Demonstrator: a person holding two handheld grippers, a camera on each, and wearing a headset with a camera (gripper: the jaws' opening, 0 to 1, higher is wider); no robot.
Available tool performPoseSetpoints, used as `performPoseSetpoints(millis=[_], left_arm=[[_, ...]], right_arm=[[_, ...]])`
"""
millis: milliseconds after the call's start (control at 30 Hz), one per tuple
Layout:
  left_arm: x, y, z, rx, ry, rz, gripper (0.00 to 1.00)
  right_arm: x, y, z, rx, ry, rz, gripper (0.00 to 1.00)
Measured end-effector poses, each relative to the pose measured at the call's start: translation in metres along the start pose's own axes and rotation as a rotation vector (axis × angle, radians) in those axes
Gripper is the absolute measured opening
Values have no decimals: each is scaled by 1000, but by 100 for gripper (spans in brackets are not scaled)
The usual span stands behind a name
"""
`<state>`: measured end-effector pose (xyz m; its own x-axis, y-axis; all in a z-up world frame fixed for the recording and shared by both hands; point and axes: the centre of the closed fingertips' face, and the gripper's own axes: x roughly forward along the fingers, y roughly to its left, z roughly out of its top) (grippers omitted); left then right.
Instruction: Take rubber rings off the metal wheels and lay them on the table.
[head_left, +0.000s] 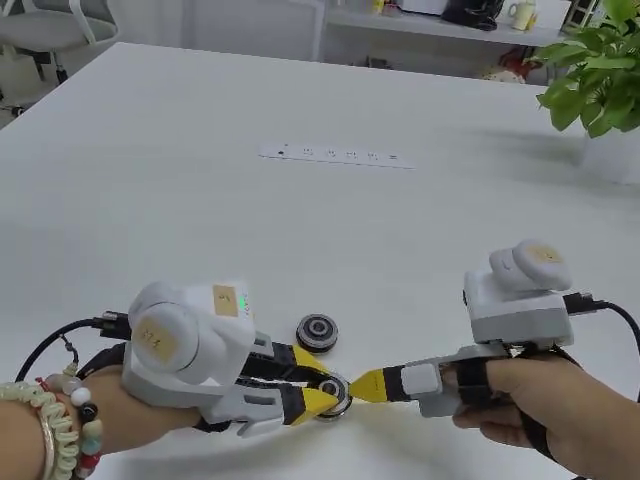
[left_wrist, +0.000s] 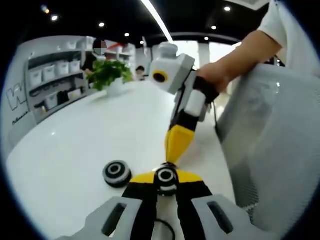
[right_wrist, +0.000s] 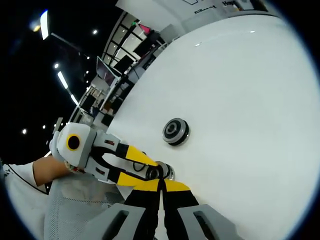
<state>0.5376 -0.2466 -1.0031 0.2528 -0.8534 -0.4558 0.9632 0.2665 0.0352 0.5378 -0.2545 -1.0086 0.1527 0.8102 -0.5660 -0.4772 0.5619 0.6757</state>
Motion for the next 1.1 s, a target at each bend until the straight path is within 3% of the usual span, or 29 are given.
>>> performPoseSetpoints(millis=[1100], left_arm=[[0,0,0,-3,-4,10,14]], right_arm=[[4,8,1,-36,-2,8,0]])
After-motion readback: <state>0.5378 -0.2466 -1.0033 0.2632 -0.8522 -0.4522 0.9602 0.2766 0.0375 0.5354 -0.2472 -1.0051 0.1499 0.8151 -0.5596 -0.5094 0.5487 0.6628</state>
